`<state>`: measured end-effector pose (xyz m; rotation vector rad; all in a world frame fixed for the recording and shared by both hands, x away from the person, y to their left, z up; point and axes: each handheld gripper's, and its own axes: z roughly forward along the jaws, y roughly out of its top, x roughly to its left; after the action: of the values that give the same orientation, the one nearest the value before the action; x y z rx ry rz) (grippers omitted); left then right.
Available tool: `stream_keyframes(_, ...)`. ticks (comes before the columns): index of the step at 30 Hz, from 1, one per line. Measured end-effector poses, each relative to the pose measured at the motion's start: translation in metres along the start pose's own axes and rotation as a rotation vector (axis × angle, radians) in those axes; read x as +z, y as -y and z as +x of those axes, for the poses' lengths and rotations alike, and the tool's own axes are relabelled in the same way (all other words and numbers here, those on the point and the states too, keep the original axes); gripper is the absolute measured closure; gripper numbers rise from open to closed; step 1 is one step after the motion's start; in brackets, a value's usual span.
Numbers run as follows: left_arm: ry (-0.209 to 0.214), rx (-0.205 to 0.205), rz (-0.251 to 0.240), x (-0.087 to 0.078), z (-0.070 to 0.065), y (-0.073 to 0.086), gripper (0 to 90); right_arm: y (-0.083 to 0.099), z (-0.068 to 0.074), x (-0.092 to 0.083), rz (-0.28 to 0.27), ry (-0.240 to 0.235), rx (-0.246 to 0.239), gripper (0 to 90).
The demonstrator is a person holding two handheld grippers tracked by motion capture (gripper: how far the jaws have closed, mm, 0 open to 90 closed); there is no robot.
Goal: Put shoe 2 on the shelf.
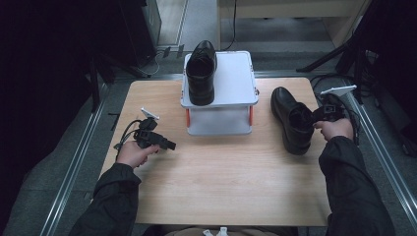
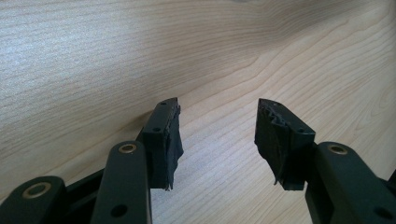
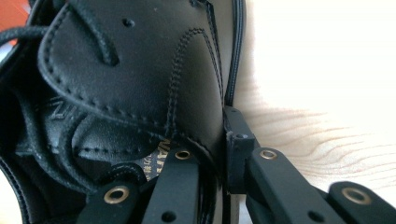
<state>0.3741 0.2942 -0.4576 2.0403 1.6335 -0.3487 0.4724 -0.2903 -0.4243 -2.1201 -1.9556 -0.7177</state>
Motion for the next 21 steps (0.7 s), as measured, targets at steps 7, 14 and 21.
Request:
stream_keyframes(7,0.006,0.004,0.005,0.000,0.000,0.000,49.9,-0.019,0.017,-0.025,-0.026,-0.020,0.010,86.1)
stream_keyframes(14,0.005,0.010,0.009,0.001,0.000,0.001,49.9,-0.037,0.046,-0.048,-0.039,-0.013,-0.006,86.0)
stream_keyframes(21,0.015,0.009,0.009,0.000,-0.001,0.001,50.0,-0.051,0.081,-0.074,-0.069,0.025,-0.035,86.1)
